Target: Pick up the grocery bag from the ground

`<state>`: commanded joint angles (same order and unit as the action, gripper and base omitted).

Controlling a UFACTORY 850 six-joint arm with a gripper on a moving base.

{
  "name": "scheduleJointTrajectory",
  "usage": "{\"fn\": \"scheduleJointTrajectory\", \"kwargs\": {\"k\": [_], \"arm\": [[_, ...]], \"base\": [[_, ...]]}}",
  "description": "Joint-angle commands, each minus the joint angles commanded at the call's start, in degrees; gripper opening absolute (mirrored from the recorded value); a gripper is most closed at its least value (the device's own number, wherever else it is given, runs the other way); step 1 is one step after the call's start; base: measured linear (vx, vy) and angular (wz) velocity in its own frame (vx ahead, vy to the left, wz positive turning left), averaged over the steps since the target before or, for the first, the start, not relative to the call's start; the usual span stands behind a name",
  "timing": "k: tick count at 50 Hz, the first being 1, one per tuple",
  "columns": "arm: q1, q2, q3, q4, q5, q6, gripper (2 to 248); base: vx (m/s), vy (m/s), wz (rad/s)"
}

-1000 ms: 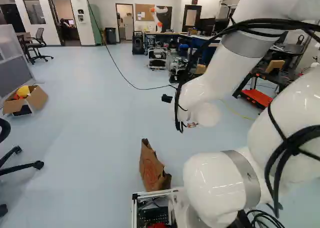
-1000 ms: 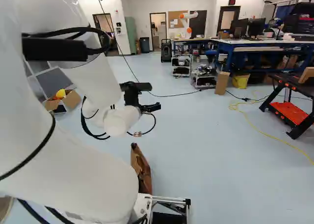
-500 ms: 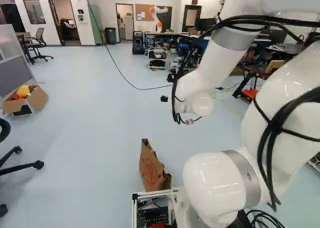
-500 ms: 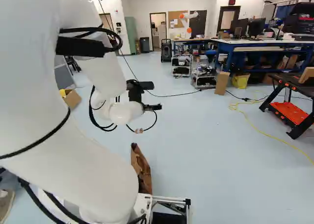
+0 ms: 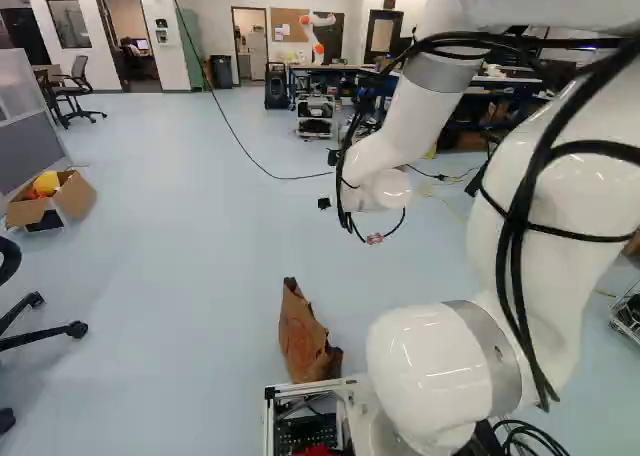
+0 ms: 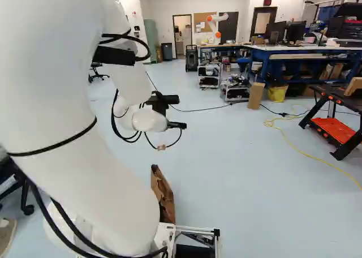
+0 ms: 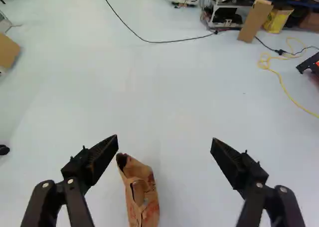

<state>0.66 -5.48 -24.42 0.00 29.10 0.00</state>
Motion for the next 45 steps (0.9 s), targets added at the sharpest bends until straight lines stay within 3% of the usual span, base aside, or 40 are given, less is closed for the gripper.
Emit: {"fn": "scheduleJointTrajectory", "kwargs": {"k": [25,45], "arm": [[1.0,-14.6,-8.7,-0.7,-14.3,0.0,247],[5.5,-25.1,-14.8,-1.3,-23.2,0.0,247]], "base": [[0.000,0.000,0.000],[0.000,0.000,0.000]]}}
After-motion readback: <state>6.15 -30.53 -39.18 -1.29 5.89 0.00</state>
